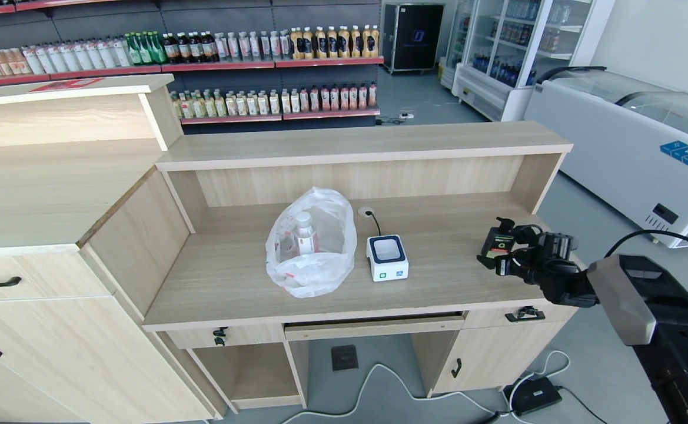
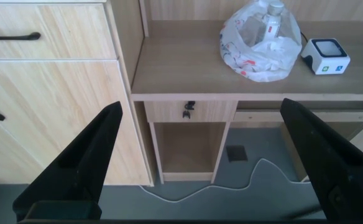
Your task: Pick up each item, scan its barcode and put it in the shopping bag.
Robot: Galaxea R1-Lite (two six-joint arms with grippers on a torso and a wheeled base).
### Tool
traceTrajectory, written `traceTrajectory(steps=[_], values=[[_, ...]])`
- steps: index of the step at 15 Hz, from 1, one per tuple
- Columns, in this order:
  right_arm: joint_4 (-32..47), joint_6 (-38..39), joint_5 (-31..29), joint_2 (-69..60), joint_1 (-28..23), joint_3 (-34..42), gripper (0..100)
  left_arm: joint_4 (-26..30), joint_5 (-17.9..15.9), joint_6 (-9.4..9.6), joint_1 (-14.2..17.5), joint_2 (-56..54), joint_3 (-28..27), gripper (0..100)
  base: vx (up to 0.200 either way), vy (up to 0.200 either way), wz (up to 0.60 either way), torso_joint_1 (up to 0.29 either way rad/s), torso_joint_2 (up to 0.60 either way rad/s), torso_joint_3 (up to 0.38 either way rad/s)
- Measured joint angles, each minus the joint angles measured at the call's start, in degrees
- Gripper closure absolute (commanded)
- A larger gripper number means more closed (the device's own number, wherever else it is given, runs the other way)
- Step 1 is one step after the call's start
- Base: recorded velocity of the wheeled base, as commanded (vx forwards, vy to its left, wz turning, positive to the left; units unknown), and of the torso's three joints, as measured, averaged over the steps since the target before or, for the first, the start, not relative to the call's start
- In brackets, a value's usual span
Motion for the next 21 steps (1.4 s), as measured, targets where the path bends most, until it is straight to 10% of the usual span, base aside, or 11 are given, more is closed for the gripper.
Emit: traceTrajectory(steps=[21], values=[[-3.0, 0.5, 7.4, -5.5, 1.8, 0.0, 0, 0.0, 0.0, 0.00, 0.0, 0.0, 0.0, 0, 0.000, 0.000, 0.00, 0.000, 0.00, 0.000]])
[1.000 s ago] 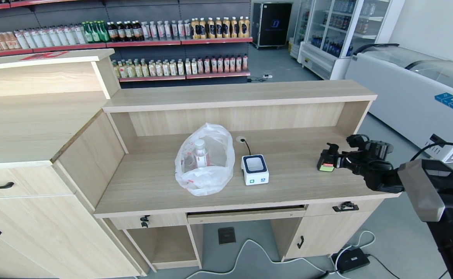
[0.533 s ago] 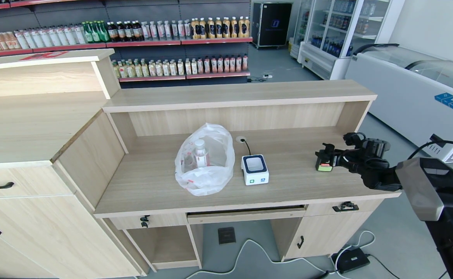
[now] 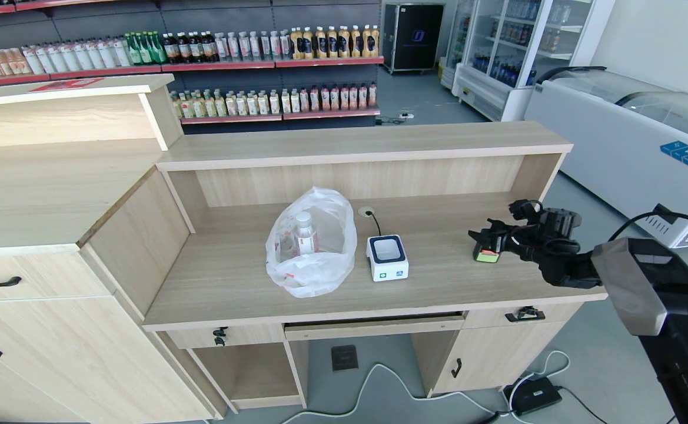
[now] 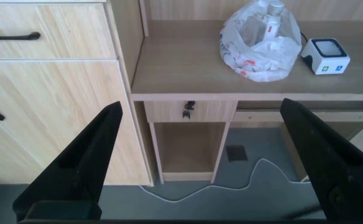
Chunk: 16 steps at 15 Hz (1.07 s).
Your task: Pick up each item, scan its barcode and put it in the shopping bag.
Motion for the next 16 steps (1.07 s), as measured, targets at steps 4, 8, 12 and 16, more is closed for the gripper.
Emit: traceTrajectory(steps=[4, 8, 12, 16], values=[[-0.1, -4.0, 0.0, 1.2, -0.9, 0.0, 0, 0.0, 0.0, 0.00, 0.0, 0.0, 0.0, 0, 0.000, 0.000, 0.00, 0.000, 0.00, 0.000], [-2.3, -5.1, 0.0, 3.3, -1.1, 0.0, 0, 0.0, 0.0, 0.00, 0.0, 0.0, 0.0, 0, 0.000, 0.000, 0.00, 0.000, 0.00, 0.000], [-2.3, -5.1, 0.0, 4.3, -0.4, 0.0, 0, 0.0, 0.0, 0.00, 0.0, 0.0, 0.0, 0, 0.000, 0.000, 0.00, 0.000, 0.00, 0.000], [-3.6, -5.1, 0.0, 4.9, 1.5, 0.0, 100, 0.0, 0.0, 0.00, 0.0, 0.0, 0.0, 0, 0.000, 0.000, 0.00, 0.000, 0.00, 0.000]])
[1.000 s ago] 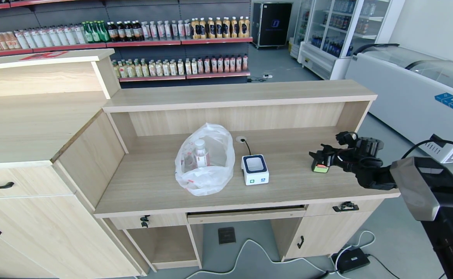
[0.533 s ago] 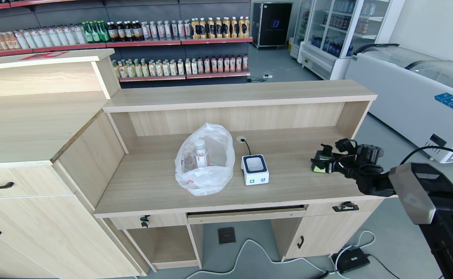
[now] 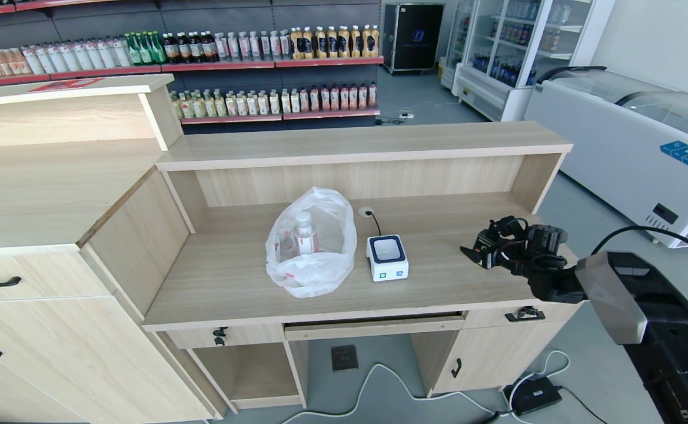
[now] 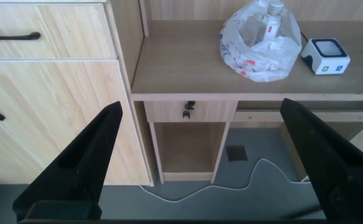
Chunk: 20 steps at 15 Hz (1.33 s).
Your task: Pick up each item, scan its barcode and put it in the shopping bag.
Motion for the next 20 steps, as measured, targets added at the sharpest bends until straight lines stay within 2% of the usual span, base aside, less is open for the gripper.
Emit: traceTrajectory(steps=[8, 11, 14, 16, 18, 20], values=[[-0.6, -0.6, -0.2, 0.8, 1.4, 0.0, 100, 0.0, 0.0, 0.02, 0.0, 0.0, 0.0, 0, 0.000, 0.000, 0.00, 0.000, 0.00, 0.000], [-1.8, -1.7, -4.0, 0.5, 1.3, 0.1, 100, 0.0, 0.0, 0.00, 0.0, 0.0, 0.0, 0, 0.000, 0.000, 0.00, 0.000, 0.00, 0.000], [-4.5, -3.1, -4.9, -3.9, 1.7, 1.7, 100, 0.0, 0.0, 0.00, 0.0, 0.0, 0.0, 0, 0.000, 0.000, 0.00, 0.000, 0.00, 0.000], [-5.5, -6.6, -4.9, -13.2, 2.6, 10.0, 100, 0.0, 0.0, 0.00, 0.0, 0.0, 0.0, 0, 0.000, 0.000, 0.00, 0.000, 0.00, 0.000], [-6.1, -10.8, -4.9, -27.2, 4.9, 23.2, 100, 0.0, 0.0, 0.00, 0.0, 0.0, 0.0, 0, 0.000, 0.000, 0.00, 0.000, 0.00, 0.000], [-6.6, -20.4, -4.9, -43.4, 9.3, 37.6, 100, 0.0, 0.0, 0.02, 0.0, 0.0, 0.0, 0, 0.000, 0.000, 0.00, 0.000, 0.00, 0.000]])
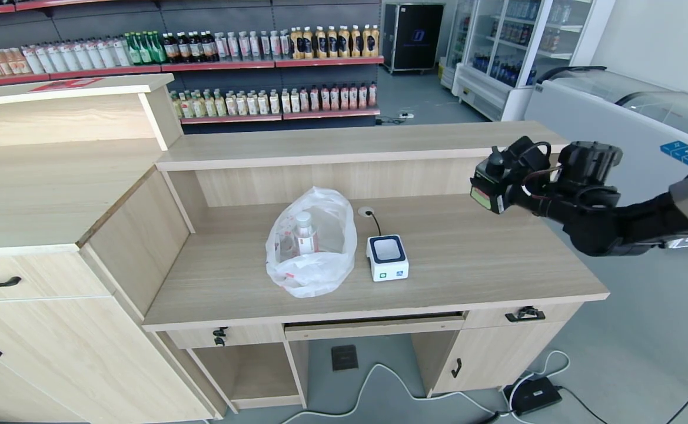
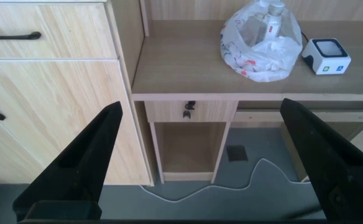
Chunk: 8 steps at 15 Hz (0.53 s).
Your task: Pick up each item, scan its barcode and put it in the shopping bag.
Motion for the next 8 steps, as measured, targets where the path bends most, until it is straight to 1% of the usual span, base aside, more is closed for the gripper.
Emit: traceTrajectory(steps=[1, 2, 3, 4, 5, 6, 8], values=[[0.0, -8.3, 0.3, -7.6, 2.3, 6.8, 100, 0.0, 0.0, -0.02, 0.0, 0.0, 0.0, 0, 0.000, 0.000, 0.00, 0.000, 0.00, 0.000], [0.0, -19.1, 1.0, -14.7, 4.4, 13.5, 100, 0.0, 0.0, -0.02, 0.0, 0.0, 0.0, 0, 0.000, 0.000, 0.00, 0.000, 0.00, 0.000], [0.1, -30.9, 2.8, -21.2, 7.3, 20.3, 100, 0.0, 0.0, -0.02, 0.0, 0.0, 0.0, 0, 0.000, 0.000, 0.00, 0.000, 0.00, 0.000], [0.3, -40.4, 7.0, -26.3, 10.7, 25.7, 100, 0.0, 0.0, -0.02, 0.0, 0.0, 0.0, 0, 0.000, 0.000, 0.00, 0.000, 0.00, 0.000], [0.3, -49.9, 11.8, -30.6, 13.4, 30.1, 100, 0.0, 0.0, -0.02, 0.0, 0.0, 0.0, 0, 0.000, 0.000, 0.00, 0.000, 0.00, 0.000], [0.3, -58.2, 14.8, -34.0, 14.4, 32.9, 100, 0.0, 0.0, -0.02, -0.1, 0.0, 0.0, 0, 0.000, 0.000, 0.00, 0.000, 0.00, 0.000], [0.6, -72.0, 19.1, -40.4, 14.8, 37.0, 100, 0.0, 0.0, -0.02, 0.0, 0.0, 0.0, 0, 0.000, 0.000, 0.00, 0.000, 0.00, 0.000]])
